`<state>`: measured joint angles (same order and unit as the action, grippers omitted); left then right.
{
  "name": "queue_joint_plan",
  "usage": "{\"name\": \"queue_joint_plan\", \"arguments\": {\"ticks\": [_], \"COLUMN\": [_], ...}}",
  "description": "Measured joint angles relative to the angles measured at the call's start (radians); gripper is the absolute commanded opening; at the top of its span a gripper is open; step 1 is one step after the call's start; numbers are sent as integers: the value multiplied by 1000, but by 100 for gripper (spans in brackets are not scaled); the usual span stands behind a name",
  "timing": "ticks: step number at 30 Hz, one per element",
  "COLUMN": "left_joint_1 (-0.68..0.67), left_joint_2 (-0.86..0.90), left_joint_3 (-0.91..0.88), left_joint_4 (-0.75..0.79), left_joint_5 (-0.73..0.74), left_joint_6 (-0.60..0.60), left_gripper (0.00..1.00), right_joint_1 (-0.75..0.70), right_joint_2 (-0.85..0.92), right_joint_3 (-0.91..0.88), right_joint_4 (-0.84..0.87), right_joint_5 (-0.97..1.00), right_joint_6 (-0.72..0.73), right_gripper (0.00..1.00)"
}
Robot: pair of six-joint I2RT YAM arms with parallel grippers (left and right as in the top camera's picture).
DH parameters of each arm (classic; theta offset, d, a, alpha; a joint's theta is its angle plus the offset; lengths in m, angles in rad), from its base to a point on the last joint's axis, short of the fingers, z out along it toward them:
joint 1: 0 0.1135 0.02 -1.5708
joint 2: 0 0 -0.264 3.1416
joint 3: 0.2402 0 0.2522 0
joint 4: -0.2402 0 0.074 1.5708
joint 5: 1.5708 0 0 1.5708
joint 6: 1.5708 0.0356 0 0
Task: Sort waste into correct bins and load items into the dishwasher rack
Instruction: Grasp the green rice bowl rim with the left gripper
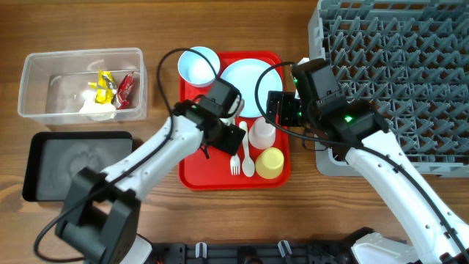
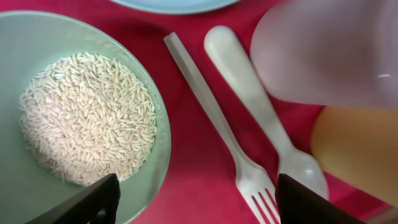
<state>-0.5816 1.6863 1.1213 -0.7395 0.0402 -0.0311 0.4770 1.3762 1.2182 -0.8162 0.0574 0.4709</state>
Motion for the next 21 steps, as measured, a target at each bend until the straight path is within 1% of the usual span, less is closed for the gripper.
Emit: {"name": "queue_joint_plan", "arguments": {"ticks": [1,3,7,12,15,19,21], "left_joint_1": [-2,-3,-3,-3,-3,-3,-3], "left_joint_2": [14,38,68,70,70,70,70], "left_joint_3": [-2,-2,-3,-4,-4,-4,-4], "left_joint_4": [3,11,35,69,71,71,71], "left_joint_5": [-13,-33,-63,-78,-81,-81,-81], "left_joint_6": [3,10,19,23,19,20,23], "left_gripper": [68,61,52,29,17,10,9], "right_joint_1": [0,0,0,0,0,0,0], "right_joint_2": [0,0,0,0,0,0,0], "right_joint_3": [0,0,0,0,0,0,0], "right_joint_4": [-3,-8,-10,-10,-10,-10,-10], "right_joint_5": [0,0,0,0,0,0,0], "right_joint_6": [0,0,0,0,0,0,0], "right_gripper": [100,100,100,100,100,100,100]}}
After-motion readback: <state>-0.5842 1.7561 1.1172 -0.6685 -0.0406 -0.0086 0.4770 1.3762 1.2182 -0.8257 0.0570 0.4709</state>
